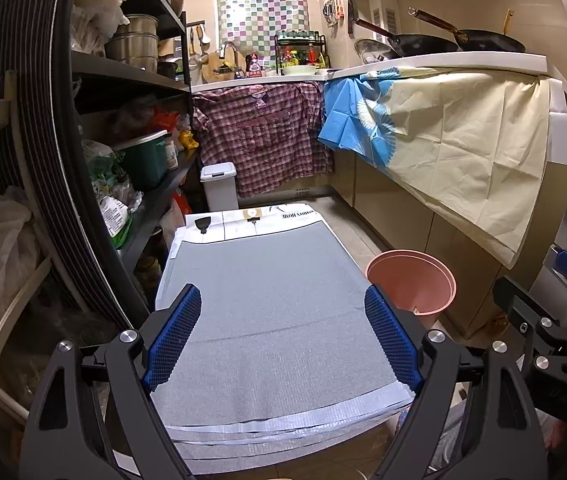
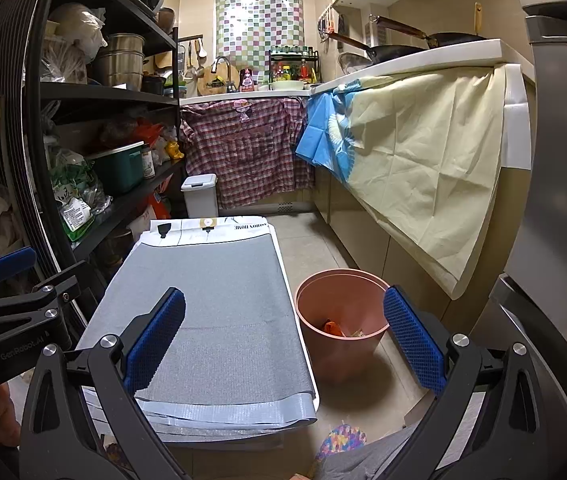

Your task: Collect trash

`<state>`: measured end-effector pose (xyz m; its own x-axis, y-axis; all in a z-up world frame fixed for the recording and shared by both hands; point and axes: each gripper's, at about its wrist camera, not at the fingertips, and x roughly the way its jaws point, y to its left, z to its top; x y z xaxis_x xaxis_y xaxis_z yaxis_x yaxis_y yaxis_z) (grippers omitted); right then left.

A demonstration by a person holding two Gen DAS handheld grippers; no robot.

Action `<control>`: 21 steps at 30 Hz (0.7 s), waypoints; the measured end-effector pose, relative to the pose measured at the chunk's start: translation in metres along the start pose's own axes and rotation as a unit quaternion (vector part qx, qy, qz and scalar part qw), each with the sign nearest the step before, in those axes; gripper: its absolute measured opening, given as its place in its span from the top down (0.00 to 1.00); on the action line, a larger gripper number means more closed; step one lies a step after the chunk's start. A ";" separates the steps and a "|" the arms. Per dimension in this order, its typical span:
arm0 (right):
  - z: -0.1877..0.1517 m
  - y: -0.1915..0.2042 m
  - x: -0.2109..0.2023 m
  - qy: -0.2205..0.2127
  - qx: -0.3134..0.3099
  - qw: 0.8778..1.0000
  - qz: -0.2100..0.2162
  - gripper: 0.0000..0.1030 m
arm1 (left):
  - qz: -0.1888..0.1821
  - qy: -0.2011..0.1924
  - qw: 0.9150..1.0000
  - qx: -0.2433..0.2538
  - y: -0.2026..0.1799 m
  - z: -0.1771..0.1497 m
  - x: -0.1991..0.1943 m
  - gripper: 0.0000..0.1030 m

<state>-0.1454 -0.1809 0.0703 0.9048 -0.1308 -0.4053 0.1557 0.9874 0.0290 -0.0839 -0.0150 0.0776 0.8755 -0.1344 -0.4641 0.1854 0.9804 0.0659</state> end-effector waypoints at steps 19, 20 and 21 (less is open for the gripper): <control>-0.002 0.005 0.002 0.002 0.002 1.000 0.003 0.05 | 0.004 0.001 1.000 -0.005 0.003 -0.001 0.002 0.21; -0.002 0.006 0.003 0.001 0.002 1.000 0.003 0.05 | 0.006 0.001 1.000 -0.005 0.002 0.000 0.003 0.21; -0.002 0.006 0.003 0.001 0.002 1.000 0.004 0.05 | 0.007 0.001 1.000 -0.004 0.002 0.000 0.003 0.21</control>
<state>-0.1429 -0.1749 0.0678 0.9051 -0.1233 -0.4069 0.1506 0.9880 0.0356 -0.0813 -0.0133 0.0763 0.8769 -0.1209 -0.4653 0.1698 0.9834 0.0645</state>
